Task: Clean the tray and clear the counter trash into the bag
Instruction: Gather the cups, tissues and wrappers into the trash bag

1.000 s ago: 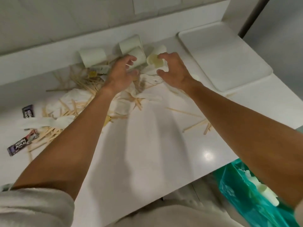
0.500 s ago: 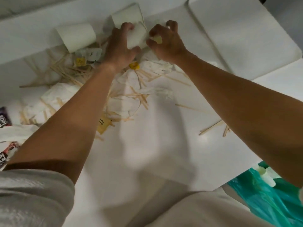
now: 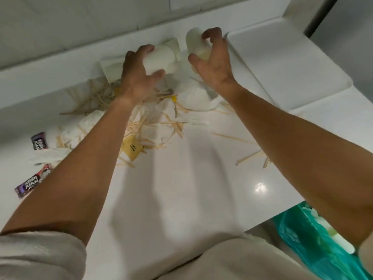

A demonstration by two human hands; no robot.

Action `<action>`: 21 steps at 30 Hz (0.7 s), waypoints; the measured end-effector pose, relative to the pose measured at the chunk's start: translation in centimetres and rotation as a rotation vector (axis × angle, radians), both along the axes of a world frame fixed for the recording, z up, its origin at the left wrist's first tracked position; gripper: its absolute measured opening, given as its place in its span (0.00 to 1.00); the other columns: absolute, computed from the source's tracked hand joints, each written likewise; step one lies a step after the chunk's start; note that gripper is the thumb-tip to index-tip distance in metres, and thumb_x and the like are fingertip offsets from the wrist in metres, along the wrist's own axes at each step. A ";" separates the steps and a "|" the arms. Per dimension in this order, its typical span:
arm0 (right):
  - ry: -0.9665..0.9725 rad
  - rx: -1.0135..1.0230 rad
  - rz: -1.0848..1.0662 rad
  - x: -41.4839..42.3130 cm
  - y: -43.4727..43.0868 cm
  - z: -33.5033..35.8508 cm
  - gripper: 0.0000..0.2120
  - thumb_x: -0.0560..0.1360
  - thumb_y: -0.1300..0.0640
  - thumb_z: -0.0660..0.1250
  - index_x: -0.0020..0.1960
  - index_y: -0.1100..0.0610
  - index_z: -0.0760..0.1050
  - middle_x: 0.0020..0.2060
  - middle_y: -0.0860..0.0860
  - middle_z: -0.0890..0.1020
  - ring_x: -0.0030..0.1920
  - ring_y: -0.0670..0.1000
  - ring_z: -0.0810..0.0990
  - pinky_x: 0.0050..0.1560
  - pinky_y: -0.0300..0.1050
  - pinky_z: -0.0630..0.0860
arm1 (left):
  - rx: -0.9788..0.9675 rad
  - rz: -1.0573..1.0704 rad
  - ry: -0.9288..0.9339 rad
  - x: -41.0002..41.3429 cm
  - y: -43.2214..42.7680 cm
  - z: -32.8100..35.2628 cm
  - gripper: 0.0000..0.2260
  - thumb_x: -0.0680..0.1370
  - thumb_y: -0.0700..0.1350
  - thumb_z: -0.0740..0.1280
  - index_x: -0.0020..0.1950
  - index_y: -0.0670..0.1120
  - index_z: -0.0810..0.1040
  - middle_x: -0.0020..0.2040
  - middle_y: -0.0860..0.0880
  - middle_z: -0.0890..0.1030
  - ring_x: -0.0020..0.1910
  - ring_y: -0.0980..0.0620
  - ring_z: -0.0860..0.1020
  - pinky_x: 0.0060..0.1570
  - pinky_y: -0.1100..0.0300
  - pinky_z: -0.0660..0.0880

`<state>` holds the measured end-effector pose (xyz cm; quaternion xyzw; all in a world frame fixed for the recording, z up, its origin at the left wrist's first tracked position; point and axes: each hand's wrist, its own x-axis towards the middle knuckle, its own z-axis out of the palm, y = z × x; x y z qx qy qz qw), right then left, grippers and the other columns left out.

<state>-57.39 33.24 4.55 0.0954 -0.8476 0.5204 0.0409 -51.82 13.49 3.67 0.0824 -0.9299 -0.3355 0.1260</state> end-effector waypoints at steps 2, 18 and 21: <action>0.015 -0.059 -0.011 1.2 1.2 1.2 0.25 0.71 0.54 0.70 0.64 0.52 0.65 0.59 0.52 0.69 0.51 0.43 0.72 0.45 0.27 0.70 | -0.009 0.002 0.012 1.0 0.9 1.3 0.27 0.75 0.49 0.70 0.73 0.53 0.67 0.65 0.44 0.68 0.63 0.49 0.71 0.61 0.64 0.66; -0.023 -0.143 -0.276 12.5 28.9 0.3 0.28 0.72 0.48 0.72 0.67 0.52 0.64 0.59 0.53 0.74 0.53 0.52 0.78 0.45 0.35 0.78 | 0.090 -0.283 0.022 6.6 25.4 1.9 0.27 0.73 0.48 0.73 0.71 0.51 0.69 0.62 0.46 0.69 0.59 0.49 0.72 0.61 0.61 0.68; -0.050 -0.144 -0.398 15.9 37.3 -1.1 0.27 0.73 0.52 0.72 0.67 0.54 0.66 0.58 0.53 0.75 0.53 0.51 0.78 0.37 0.24 0.70 | 0.109 -0.408 -0.011 8.2 33.7 1.3 0.28 0.74 0.46 0.73 0.72 0.51 0.68 0.62 0.47 0.69 0.57 0.54 0.70 0.59 0.64 0.65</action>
